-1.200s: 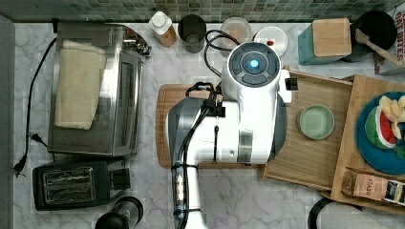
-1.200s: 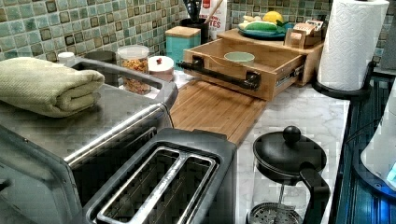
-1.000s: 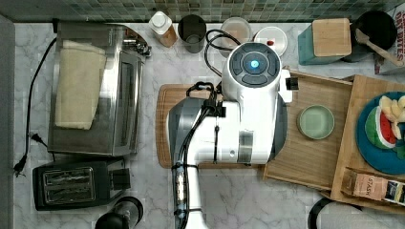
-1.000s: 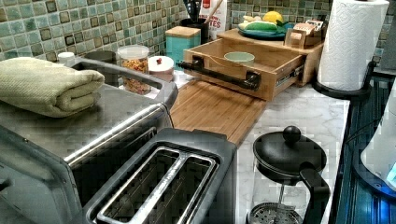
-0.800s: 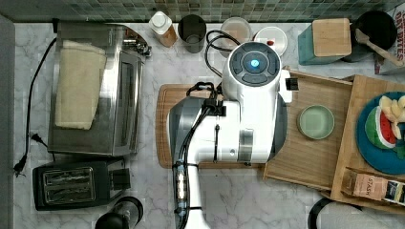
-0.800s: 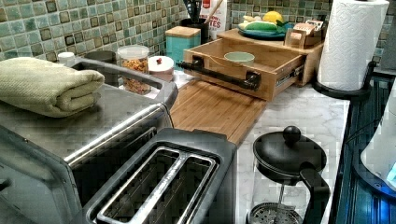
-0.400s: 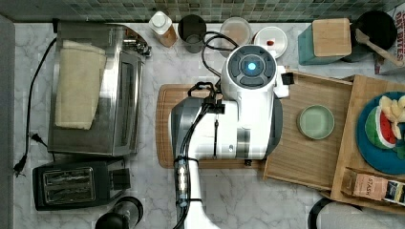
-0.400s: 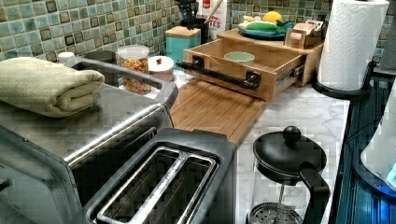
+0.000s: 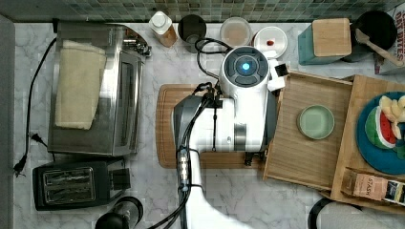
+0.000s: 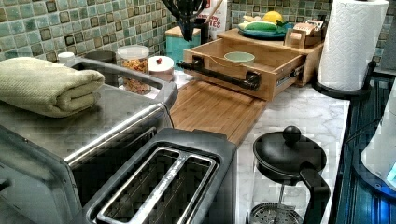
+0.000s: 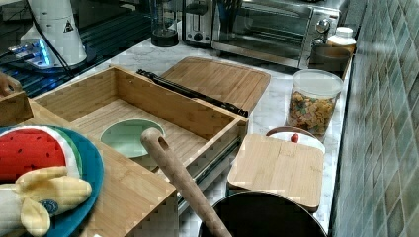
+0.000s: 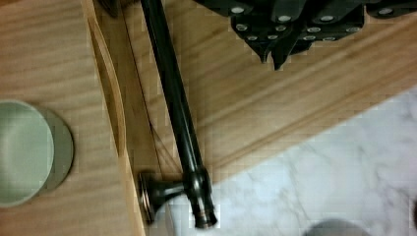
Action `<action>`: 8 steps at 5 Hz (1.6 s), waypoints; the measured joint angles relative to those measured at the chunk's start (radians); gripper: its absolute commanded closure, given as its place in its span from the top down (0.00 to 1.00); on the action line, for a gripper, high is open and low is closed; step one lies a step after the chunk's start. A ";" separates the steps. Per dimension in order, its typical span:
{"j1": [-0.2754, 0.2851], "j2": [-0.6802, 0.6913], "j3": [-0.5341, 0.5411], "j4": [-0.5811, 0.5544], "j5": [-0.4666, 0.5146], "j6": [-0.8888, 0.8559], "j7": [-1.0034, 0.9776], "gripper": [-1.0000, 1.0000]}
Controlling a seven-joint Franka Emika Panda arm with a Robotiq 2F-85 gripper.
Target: Close the drawer.
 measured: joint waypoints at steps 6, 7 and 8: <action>0.026 0.184 -0.005 -0.068 -0.201 0.230 0.001 0.00; 0.027 0.190 -0.005 -0.081 -0.204 0.245 0.001 0.00; 0.024 0.190 -0.002 -0.093 -0.204 0.246 0.001 0.00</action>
